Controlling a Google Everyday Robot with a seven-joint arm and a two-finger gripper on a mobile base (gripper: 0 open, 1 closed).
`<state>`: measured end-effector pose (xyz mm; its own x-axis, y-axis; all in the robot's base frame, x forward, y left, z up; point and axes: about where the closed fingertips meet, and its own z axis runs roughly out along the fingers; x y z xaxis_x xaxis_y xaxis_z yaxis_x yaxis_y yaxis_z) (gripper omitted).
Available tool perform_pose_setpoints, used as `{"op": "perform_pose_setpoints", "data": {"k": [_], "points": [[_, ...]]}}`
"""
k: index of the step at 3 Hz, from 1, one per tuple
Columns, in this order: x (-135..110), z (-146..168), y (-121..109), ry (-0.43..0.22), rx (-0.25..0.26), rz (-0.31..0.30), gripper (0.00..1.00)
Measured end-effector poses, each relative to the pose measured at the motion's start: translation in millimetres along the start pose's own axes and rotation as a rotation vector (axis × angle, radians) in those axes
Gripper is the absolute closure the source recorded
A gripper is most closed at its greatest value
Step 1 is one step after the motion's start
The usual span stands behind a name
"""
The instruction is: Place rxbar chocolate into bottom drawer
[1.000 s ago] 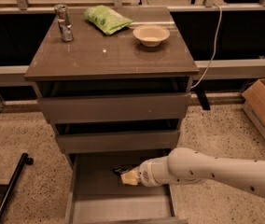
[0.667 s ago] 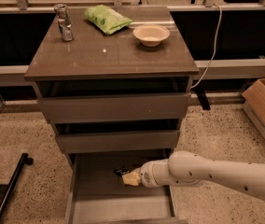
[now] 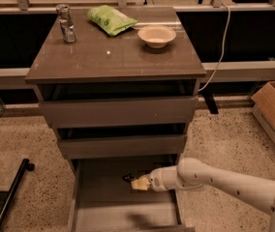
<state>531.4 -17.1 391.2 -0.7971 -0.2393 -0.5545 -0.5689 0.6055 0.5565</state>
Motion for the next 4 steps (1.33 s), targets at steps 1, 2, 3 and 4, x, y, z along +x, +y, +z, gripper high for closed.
{"op": "perform_pose_setpoints", "data": {"k": [1,2,3,4], "points": [[27,25,-49,-0.01,-0.062,0.057,1.0],[68,55,-92,0.008,-0.13,0.128,1.0],[98,76,-130,0.004,-0.176,0.195,1.0],[103,84,-161,-0.029,-0.181,0.241,0.84]]}}
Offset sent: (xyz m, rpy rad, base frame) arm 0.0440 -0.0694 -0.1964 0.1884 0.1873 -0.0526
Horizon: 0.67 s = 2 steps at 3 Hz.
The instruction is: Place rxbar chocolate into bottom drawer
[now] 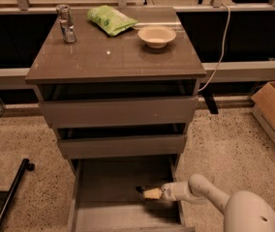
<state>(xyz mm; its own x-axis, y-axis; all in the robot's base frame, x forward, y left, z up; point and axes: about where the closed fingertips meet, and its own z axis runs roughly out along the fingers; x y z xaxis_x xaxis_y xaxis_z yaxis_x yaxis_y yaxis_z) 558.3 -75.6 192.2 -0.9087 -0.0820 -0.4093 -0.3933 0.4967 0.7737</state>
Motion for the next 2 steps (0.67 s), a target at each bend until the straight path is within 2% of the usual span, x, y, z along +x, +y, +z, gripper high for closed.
{"op": "perform_pose_setpoints", "data": {"k": [1,2], "points": [[-5.0,-1.0,-3.3,-0.009,0.007,-0.004,0.53],[-4.4,0.9,-2.9,-0.008,0.005,-0.004,0.29]]}}
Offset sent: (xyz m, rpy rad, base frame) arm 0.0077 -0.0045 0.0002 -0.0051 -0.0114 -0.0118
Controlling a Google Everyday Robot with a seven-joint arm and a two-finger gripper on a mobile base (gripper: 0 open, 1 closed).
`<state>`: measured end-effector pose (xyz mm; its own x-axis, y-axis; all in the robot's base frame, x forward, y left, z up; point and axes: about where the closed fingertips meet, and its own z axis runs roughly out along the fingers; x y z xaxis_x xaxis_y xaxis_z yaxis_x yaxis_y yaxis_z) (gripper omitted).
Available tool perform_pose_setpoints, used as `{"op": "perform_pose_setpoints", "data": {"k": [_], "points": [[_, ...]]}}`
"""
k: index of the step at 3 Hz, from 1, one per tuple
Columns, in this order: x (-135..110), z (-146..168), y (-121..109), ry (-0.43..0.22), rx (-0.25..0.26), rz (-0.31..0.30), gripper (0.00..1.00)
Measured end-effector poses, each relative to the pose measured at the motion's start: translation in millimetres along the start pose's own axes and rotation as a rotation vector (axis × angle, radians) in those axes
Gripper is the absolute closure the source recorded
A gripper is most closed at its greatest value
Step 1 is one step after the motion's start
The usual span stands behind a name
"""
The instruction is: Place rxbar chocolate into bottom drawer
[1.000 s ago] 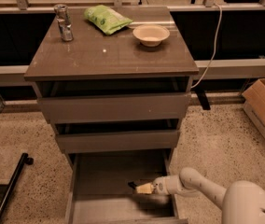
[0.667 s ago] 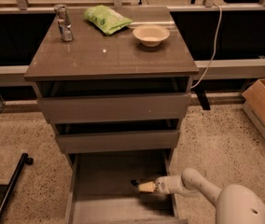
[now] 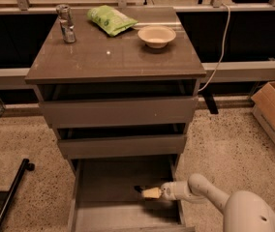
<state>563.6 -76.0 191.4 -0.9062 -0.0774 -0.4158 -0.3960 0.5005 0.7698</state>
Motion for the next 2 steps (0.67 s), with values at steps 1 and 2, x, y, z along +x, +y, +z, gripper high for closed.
{"op": "perform_pose_setpoints", "data": {"k": [1,2], "points": [[1.1,2.4,1.1,0.003,-0.003,0.001,0.07],[1.9,3.9,1.8,0.005,-0.005,0.001,0.0]]}}
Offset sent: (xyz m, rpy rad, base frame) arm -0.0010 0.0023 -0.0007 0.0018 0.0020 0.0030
